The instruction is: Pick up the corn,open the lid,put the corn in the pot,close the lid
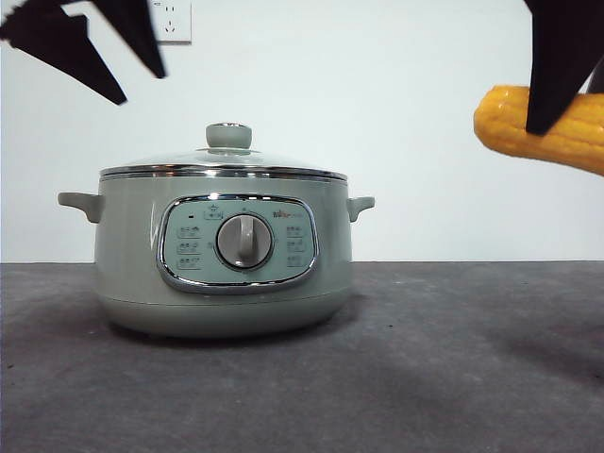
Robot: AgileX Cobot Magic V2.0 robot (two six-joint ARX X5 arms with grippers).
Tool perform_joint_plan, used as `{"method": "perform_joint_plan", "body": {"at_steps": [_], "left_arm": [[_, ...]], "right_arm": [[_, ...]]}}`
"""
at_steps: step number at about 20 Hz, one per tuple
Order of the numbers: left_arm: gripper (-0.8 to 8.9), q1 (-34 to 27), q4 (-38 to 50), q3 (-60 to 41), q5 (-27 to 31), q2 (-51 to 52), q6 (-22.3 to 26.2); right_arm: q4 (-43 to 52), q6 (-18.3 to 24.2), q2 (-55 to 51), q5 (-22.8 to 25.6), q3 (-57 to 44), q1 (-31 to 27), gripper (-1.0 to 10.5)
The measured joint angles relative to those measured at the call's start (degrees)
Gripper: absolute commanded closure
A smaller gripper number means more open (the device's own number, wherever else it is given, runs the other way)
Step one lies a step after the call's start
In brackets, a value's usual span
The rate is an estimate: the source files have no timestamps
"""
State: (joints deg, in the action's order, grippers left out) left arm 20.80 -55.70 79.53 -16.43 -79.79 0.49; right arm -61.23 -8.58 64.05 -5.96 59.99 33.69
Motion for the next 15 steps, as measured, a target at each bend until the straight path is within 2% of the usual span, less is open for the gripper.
{"method": "perform_joint_plan", "body": {"at_steps": [3, 8, 15], "left_arm": [[1.53, 1.42, -1.29, 6.60, 1.14, -6.38, 0.66], [1.53, 4.42, -0.98, 16.26, 7.32, -14.01, 1.09], [1.57, 6.01, 4.04, 18.64, 12.98, -20.70, 1.09]], "right_arm": [[-0.02, 0.00, -0.26, 0.00, 0.00, 0.00, 9.6], [1.25, 0.00, -0.26, 0.00, 0.00, 0.00, 9.6], [2.08, 0.00, -0.26, 0.00, 0.00, 0.00, 9.6]]}}
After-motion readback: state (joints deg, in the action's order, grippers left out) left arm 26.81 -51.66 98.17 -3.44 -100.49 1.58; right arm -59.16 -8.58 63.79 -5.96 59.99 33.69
